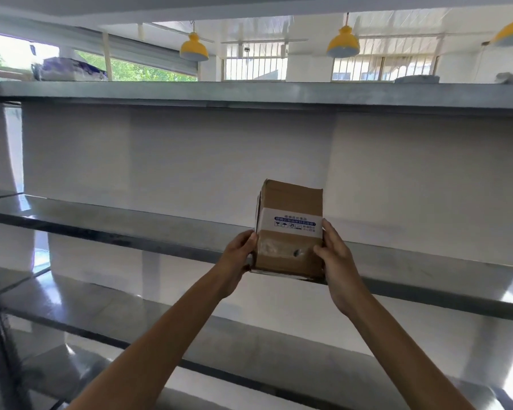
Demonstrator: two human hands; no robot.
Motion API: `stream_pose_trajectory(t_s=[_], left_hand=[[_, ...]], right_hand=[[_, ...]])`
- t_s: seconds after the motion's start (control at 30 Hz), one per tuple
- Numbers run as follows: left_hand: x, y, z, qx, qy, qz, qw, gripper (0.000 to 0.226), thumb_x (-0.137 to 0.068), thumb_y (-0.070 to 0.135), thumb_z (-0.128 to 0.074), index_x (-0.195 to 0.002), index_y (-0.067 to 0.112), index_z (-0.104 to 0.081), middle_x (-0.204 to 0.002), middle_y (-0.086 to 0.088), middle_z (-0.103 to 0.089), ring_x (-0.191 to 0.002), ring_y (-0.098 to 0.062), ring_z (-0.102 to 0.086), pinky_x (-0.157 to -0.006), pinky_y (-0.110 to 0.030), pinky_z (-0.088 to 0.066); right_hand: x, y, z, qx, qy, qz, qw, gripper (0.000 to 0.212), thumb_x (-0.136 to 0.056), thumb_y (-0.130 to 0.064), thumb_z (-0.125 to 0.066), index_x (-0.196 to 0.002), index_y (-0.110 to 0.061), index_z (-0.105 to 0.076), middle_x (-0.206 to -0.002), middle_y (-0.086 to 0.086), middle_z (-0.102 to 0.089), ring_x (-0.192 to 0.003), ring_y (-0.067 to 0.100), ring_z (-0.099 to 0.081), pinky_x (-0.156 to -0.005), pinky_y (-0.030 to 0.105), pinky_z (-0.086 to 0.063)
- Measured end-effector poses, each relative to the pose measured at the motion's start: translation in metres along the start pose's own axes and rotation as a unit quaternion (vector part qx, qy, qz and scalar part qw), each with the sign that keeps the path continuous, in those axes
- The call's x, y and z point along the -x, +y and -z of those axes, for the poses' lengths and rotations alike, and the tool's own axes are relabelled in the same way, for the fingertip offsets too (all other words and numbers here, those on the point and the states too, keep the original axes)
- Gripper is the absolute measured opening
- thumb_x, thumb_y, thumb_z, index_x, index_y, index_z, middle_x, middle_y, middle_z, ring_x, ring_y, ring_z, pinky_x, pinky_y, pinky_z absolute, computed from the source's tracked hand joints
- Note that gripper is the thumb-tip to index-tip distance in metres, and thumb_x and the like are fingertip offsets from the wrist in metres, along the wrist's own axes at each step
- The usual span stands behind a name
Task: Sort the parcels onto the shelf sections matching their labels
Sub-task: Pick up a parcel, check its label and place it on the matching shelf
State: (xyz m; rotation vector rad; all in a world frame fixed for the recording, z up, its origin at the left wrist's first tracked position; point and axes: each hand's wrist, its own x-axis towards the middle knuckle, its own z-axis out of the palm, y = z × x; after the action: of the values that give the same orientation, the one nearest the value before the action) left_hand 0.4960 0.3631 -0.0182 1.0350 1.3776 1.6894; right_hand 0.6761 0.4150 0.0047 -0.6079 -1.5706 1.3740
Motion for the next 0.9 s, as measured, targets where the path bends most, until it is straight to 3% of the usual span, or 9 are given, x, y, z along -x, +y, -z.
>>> stream_pose_trajectory(t_s=[0.13,0.33,0.5,0.57,0.63,0.7,0.77,0.83,0.9], left_hand=[[-0.012,0.005,0.030,-0.007,0.014,-0.004,1.000,0.033,-0.098,0.030,-0.044,-0.128,0.018,-0.051,-0.132,-0.011,-0.055,-0.118,-0.029,-0.053,-0.082,-0.038,-0.050],[-0.017,0.013,0.075,0.007,0.035,0.005,0.999,0.061,-0.089,0.025,-0.059,-0.144,0.017,-0.034,-0.141,-0.010,-0.046,-0.126,-0.034,-0.046,-0.106,-0.050,-0.040],[-0.011,0.012,0.093,-0.022,0.015,0.000,1.000,0.074,-0.089,0.033,-0.056,-0.149,0.014,-0.019,-0.144,-0.010,-0.043,-0.127,-0.034,-0.046,-0.106,-0.052,-0.039],[-0.007,0.013,0.100,-0.008,-0.029,0.014,0.999,0.074,-0.084,0.044,-0.056,-0.146,0.016,-0.027,-0.142,-0.010,-0.047,-0.124,-0.032,-0.050,-0.104,-0.048,-0.043],[-0.004,0.016,0.102,0.024,-0.094,0.030,0.995,0.074,-0.074,0.053,-0.058,-0.137,0.016,-0.043,-0.132,-0.011,-0.057,-0.118,-0.029,-0.056,-0.096,-0.043,-0.050],[-0.002,0.025,0.099,0.032,-0.107,0.031,0.993,0.069,-0.072,0.053,-0.059,-0.129,0.015,-0.051,-0.122,-0.011,-0.064,-0.112,-0.028,-0.061,-0.090,-0.040,-0.054],[-0.006,0.032,0.096,0.020,-0.072,0.019,0.997,0.063,-0.075,0.051,-0.062,-0.126,0.014,-0.054,-0.118,-0.011,-0.066,-0.107,-0.029,-0.064,-0.089,-0.041,-0.055],[-0.007,0.035,0.091,0.005,-0.039,0.006,0.999,0.057,-0.079,0.050,-0.064,-0.125,0.016,-0.055,-0.116,-0.009,-0.067,-0.104,-0.027,-0.065,-0.086,-0.040,-0.056],[-0.007,0.032,0.082,-0.014,-0.013,-0.016,1.000,0.055,-0.080,0.048,-0.065,-0.124,0.017,-0.056,-0.114,-0.007,-0.067,-0.099,-0.021,-0.066,-0.078,-0.031,-0.058]], right_hand=[[-0.003,0.009,-0.031,-0.015,0.018,0.006,1.000,0.052,-0.096,0.001,-0.037,-0.124,-0.042,-0.043,-0.114,-0.015,-0.058,-0.110,0.007,-0.052,-0.085,0.023,-0.046],[0.001,0.023,-0.064,-0.078,0.028,-0.001,0.997,0.054,-0.095,0.004,-0.038,-0.141,-0.025,-0.039,-0.130,-0.004,-0.056,-0.125,0.015,-0.049,-0.102,0.031,-0.042],[0.005,0.023,-0.082,-0.077,0.006,0.015,0.997,0.050,-0.095,0.005,-0.039,-0.123,-0.034,-0.050,-0.119,-0.012,-0.062,-0.117,0.008,-0.054,-0.091,0.026,-0.048],[0.002,0.023,-0.085,-0.083,-0.006,0.011,0.996,0.048,-0.095,0.003,-0.041,-0.123,-0.035,-0.050,-0.116,-0.014,-0.063,-0.116,0.008,-0.054,-0.093,0.027,-0.050],[-0.002,0.022,-0.087,-0.058,-0.016,0.013,0.998,0.042,-0.096,-0.009,-0.046,-0.125,-0.039,-0.048,-0.120,-0.016,-0.061,-0.120,0.009,-0.051,-0.099,0.036,-0.048],[-0.003,0.021,-0.092,-0.015,-0.020,0.016,1.000,0.040,-0.093,-0.032,-0.049,-0.131,-0.042,-0.043,-0.128,-0.016,-0.054,-0.124,0.011,-0.046,-0.104,0.044,-0.044],[-0.003,0.017,-0.098,0.047,-0.030,0.013,0.998,0.061,-0.083,-0.053,-0.046,-0.140,-0.041,-0.030,-0.136,-0.015,-0.044,-0.125,0.011,-0.042,-0.104,0.038,-0.043],[-0.004,0.016,-0.106,0.093,-0.028,0.005,0.995,0.076,-0.078,-0.058,-0.044,-0.145,-0.036,-0.016,-0.138,-0.012,-0.035,-0.124,0.008,-0.038,-0.097,0.027,-0.041],[-0.007,0.018,-0.110,0.127,-0.010,0.019,0.992,0.079,-0.078,-0.058,-0.048,-0.143,-0.031,-0.013,-0.138,-0.008,-0.033,-0.126,0.011,-0.039,-0.094,0.025,-0.042]])
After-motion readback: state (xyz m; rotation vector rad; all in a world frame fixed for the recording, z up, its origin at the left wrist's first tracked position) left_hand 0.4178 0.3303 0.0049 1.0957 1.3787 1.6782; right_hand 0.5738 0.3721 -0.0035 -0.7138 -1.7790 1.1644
